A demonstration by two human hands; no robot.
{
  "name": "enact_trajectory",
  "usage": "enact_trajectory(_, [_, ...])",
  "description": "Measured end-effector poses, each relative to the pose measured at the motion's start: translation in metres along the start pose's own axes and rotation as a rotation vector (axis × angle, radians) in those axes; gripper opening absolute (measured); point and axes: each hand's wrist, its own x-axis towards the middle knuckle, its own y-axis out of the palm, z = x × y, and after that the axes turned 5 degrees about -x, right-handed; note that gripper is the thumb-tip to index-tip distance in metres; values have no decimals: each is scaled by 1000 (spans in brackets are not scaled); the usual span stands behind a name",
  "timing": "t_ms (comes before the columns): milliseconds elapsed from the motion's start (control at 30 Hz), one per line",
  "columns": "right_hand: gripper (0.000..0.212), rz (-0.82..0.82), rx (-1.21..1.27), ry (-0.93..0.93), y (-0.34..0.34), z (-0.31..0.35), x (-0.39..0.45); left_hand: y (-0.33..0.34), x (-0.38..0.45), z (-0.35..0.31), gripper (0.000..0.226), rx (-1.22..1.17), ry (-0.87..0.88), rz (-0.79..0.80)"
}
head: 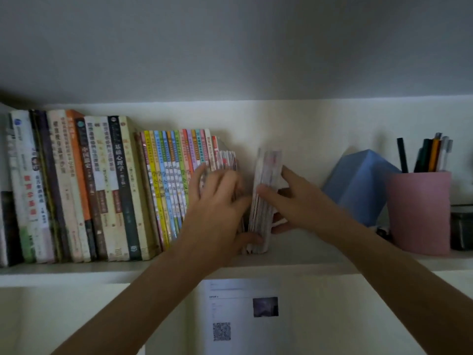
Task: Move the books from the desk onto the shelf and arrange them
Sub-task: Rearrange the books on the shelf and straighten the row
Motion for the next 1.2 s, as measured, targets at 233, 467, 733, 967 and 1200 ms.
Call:
enact_trajectory(233, [77, 306, -135, -99, 13, -2, 3, 1, -14, 8, 107, -204, -235, -259])
enact_trajectory(467, [113, 446, -256, -187, 6, -13, 19, -11, 25, 33, 148, -88, -28, 153])
enact_trajectory(733, [90, 480, -110, -116, 1, -19, 11, -33, 32, 41, 126, -113, -3, 138])
enact_trajectory(967, [133, 547, -151, -23, 3, -31, 18, -38, 53, 30, 103, -95, -18, 97])
enact_trajectory(1200, [136, 629, -189, -89, 6, -26, 33, -25, 58, 29, 100, -203, -26, 152])
